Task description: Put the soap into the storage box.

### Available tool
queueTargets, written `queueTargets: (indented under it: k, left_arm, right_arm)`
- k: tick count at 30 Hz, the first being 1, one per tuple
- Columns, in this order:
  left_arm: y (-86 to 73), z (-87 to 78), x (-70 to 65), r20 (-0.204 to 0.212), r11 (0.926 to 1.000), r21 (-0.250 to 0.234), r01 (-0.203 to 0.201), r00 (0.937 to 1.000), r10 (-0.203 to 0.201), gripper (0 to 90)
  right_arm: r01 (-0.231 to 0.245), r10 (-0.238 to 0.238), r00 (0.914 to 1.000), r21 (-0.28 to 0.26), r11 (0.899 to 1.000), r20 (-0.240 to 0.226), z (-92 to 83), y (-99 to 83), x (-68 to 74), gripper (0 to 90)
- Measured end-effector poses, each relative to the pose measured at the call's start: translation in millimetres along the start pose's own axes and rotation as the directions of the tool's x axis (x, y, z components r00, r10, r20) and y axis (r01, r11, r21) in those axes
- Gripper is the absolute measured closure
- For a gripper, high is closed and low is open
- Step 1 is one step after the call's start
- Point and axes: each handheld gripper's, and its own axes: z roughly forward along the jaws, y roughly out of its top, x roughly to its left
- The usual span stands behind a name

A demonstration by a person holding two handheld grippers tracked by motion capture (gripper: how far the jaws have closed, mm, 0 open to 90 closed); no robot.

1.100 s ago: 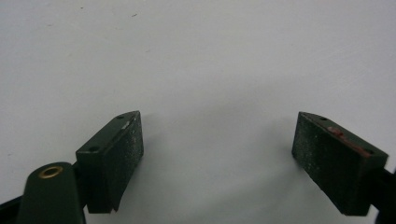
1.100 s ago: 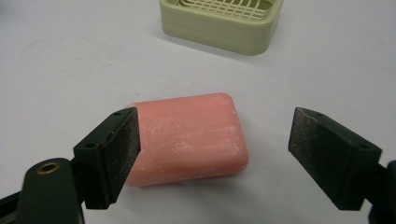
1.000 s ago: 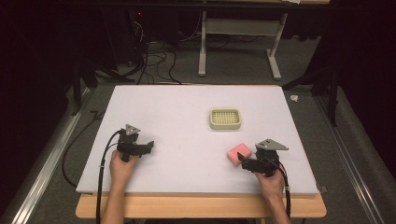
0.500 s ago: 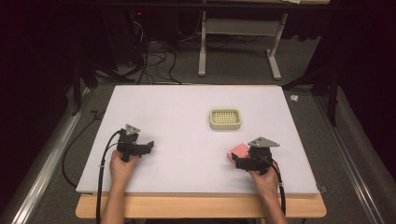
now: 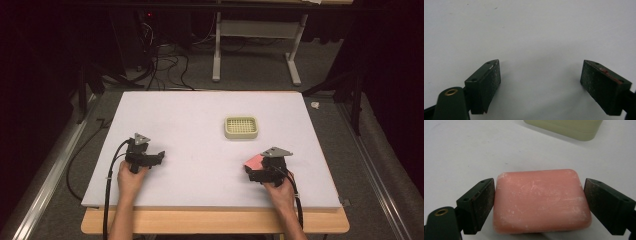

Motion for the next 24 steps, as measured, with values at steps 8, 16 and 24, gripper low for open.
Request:
queueTargets:
  k: [8,16,24]
  left_arm:
    - [0.0,0.0,0.0,0.000,1.0000,0.000,0.000,1.0000,0.000,17.0]
    - [0.0,0.0,0.0,0.000,1.0000,0.000,0.000,1.0000,0.000,17.0]
    - [0.0,0.0,0.0,0.000,1.0000,0.000,0.000,1.0000,0.000,17.0]
  right_arm:
    - [0.016,-0.016,0.9998,0.038,0.999,0.009,6.3,-1.7,1.2,12.5]
    - [0.022,-0.022,0.9997,0.057,0.998,0.007,9.7,-3.8,1.2,13.3]
    - [0.021,-0.022,0.9998,0.068,0.997,0.002,9.4,-2.6,0.8,13.6]
